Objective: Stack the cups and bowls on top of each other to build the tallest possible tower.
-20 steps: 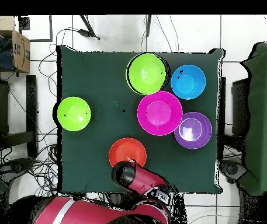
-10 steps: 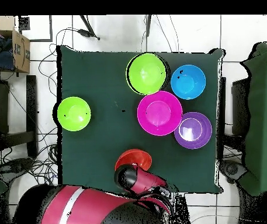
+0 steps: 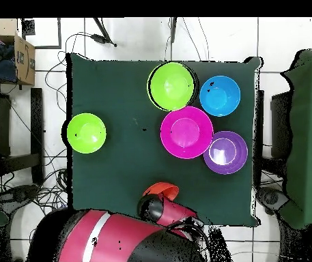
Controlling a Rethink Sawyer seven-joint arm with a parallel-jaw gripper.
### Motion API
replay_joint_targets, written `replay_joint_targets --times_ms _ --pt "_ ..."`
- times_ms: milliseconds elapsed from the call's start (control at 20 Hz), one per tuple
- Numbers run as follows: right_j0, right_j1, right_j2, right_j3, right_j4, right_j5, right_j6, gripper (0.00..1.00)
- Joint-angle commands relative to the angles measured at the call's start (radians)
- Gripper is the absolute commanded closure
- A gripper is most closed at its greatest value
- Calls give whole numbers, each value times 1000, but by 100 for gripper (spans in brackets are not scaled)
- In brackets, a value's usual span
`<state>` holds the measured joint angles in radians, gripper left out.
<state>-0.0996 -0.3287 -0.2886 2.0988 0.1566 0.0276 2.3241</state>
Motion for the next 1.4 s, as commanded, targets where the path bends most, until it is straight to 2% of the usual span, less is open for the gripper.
replay_joint_targets --times_ms 50,400,850,1400 --pt "-30 35 156 -65 -38 -90 96 0" --pt "-99 -20 238 -46 -91 -205 133 0" --pt "-127 -76 277 -25 -117 -200 142 0" --pt "-134 -108 315 -26 -107 -173 132 0"
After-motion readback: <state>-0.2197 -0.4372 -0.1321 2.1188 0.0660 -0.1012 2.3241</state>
